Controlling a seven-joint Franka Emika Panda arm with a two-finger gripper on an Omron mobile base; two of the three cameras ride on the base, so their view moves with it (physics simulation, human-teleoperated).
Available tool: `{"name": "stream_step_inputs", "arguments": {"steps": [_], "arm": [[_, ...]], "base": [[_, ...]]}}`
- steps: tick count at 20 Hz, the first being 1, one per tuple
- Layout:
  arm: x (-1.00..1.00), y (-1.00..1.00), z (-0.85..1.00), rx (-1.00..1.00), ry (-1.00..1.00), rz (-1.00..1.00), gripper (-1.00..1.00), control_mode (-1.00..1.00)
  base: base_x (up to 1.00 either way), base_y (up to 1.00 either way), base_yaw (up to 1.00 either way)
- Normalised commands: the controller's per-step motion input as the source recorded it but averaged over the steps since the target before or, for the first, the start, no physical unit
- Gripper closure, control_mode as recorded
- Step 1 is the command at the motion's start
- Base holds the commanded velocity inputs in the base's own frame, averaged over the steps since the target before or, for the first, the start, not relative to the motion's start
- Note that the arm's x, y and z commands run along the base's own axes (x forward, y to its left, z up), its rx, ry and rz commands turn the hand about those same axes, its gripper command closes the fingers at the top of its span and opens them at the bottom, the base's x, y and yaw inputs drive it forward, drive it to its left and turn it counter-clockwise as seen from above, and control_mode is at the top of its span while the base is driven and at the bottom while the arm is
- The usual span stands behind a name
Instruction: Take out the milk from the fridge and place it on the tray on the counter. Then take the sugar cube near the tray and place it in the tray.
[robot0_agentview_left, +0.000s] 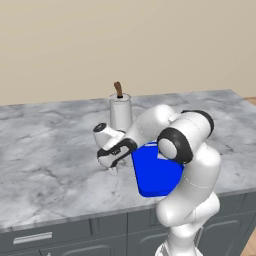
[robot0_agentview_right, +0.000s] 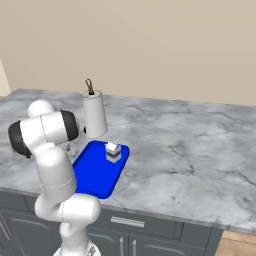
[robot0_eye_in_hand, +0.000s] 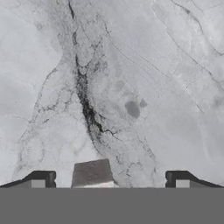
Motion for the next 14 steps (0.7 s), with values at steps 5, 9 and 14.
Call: {"name": "stream_step_inputs", "arguments": {"steps": [5, 9, 14], "arm": [[0.00, 0.01, -0.31, 0.00, 0.09, 0.00, 1.00, -1.00], [-0.10, 0.00, -0.20, 0.00, 0.00, 0.00, 1.00, -1.00], [-0.38, 0.00, -0.07, -0.03, -0.03, 0.00, 1.00, -1.00]], "base": [[0.00, 0.00, 0.00], [0.00, 0.00, 0.00], [0.00, 0.00, 0.00]]}}
